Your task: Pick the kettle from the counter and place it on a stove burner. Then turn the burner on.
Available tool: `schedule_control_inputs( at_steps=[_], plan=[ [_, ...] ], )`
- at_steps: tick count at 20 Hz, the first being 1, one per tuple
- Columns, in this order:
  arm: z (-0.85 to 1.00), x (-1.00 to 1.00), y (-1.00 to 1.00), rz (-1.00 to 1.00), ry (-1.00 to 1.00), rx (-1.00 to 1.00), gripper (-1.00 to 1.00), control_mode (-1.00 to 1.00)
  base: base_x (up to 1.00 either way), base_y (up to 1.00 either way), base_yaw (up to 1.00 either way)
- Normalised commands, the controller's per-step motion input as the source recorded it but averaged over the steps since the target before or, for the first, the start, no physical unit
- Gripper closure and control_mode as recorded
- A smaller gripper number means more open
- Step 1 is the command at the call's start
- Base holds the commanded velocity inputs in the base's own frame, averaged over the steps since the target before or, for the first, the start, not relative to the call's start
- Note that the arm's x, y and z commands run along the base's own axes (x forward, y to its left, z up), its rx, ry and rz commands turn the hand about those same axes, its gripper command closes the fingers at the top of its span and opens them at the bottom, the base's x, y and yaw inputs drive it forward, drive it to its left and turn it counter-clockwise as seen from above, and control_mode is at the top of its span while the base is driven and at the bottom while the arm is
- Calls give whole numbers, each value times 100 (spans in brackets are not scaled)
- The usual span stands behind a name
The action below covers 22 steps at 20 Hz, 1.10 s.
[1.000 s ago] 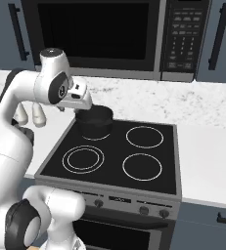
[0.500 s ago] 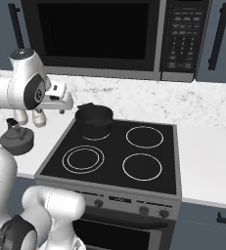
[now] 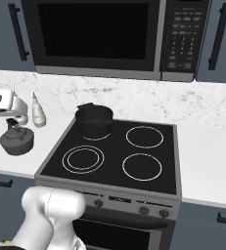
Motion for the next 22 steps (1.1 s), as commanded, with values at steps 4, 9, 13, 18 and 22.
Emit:
schedule_control_inputs(
  at_steps=[4,9,13,18,22],
  plan=[
    [27,-67,100,12,-12,-1,-100,-100,0,0,0],
    [-12,-3,100,24,0,0,-100,-100,0,0,0],
    [-37,69,38,33,11,-2,-100,-100,0,0,0],
    [-59,96,0,19,33,-16,-100,-100,0,0,0],
    [-43,48,2,9,31,-14,-100,-100,0,0,0]
  ],
)
